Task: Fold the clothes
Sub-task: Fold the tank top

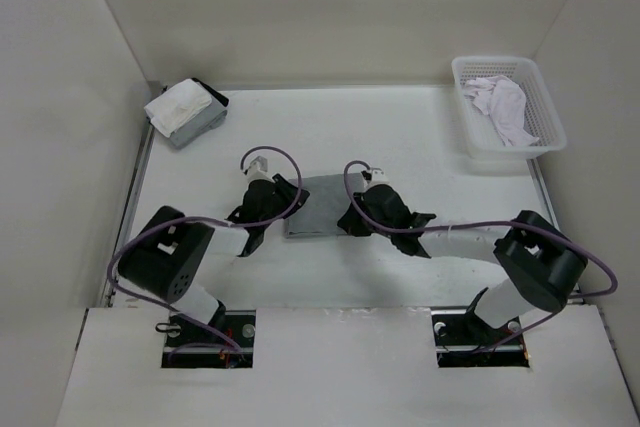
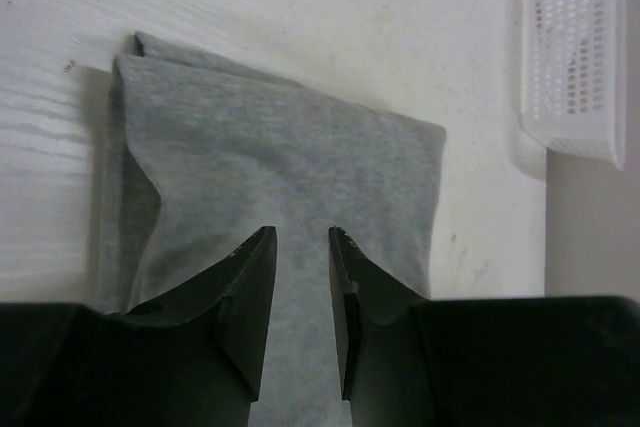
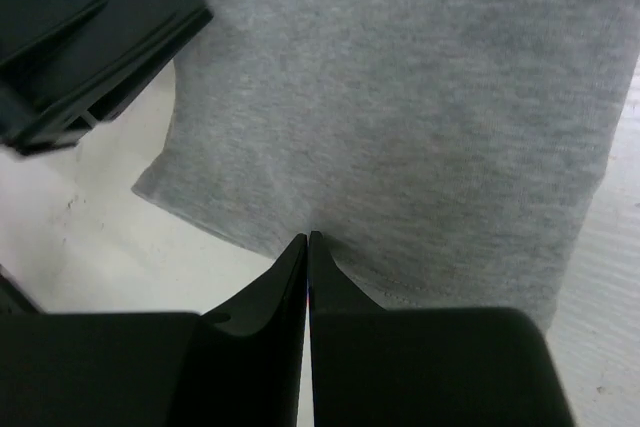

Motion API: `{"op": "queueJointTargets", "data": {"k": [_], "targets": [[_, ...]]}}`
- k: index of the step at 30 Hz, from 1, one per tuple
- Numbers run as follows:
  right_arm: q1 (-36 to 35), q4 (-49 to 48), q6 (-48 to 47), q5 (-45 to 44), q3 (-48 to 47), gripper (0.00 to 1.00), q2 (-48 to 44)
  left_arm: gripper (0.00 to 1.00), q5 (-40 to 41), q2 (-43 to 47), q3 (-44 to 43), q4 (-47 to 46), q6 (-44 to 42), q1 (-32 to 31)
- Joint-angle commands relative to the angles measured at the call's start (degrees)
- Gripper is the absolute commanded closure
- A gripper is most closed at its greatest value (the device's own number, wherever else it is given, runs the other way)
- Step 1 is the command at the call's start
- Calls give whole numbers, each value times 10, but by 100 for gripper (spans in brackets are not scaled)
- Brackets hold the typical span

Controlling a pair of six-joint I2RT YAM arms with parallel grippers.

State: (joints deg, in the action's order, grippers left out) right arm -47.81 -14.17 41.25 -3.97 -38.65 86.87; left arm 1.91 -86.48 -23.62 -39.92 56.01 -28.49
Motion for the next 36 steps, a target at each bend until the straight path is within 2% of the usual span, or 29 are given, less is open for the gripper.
{"op": "queueJointTargets", "data": {"k": [1, 4, 11, 18, 23, 28, 32, 36], "targets": [[-3, -96, 29, 25, 18, 95, -1, 75, -7, -55, -27, -67, 6, 22], [-3, -92, 32, 20, 38, 94, -2, 76, -15, -74, -19, -80, 17, 42], [0, -73, 38, 18, 66, 94, -23, 74, -16, -46, 5, -68, 18, 99], [-1, -24, 17, 18, 46, 88, -105, 67, -24, 77, 33, -51, 4, 81], [27, -6, -15, 5, 31, 67, -207, 65, 30, 192, 46, 57, -55, 71], [101, -17, -31, -55, 24, 49, -267, 60, 161, 281, 18, 266, -134, 67], [168, -78, -32, -137, 80, 37, -308, 57, 244, 355, 6, 364, -153, 60], [225, -137, -11, -208, 170, 30, -322, 50, 252, 403, -15, 429, -158, 66]]}}
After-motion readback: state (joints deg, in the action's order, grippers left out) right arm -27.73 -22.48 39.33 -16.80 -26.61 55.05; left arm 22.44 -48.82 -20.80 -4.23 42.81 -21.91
